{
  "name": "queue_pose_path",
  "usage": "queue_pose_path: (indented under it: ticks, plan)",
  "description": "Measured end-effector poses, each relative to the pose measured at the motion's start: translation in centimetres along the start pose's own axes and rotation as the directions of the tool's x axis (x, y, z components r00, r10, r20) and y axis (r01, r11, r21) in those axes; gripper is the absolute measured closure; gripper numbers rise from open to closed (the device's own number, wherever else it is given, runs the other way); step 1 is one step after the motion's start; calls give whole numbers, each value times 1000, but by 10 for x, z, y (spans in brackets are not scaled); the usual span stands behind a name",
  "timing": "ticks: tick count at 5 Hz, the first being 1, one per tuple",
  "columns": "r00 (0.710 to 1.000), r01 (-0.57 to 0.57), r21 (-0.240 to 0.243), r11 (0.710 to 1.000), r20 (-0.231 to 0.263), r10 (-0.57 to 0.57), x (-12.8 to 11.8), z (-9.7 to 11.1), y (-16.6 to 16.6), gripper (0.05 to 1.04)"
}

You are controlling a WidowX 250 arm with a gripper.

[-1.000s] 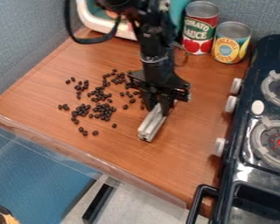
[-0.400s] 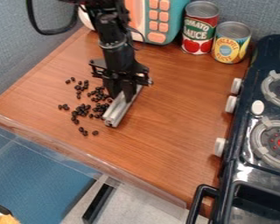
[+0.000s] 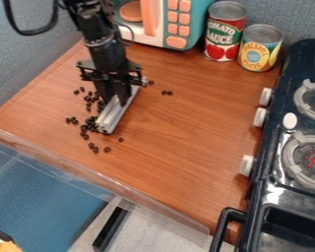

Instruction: Sweep into pile

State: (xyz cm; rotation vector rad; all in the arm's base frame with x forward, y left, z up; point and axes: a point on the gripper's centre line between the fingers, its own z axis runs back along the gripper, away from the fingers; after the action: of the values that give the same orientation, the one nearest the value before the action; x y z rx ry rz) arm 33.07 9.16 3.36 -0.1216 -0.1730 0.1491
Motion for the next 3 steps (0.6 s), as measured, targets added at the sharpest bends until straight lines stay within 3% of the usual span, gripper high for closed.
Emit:
queue_pose_path:
  ticks: [3]
  plan:
    - [999, -51, 19, 999, 17, 51, -4, 3, 23, 753]
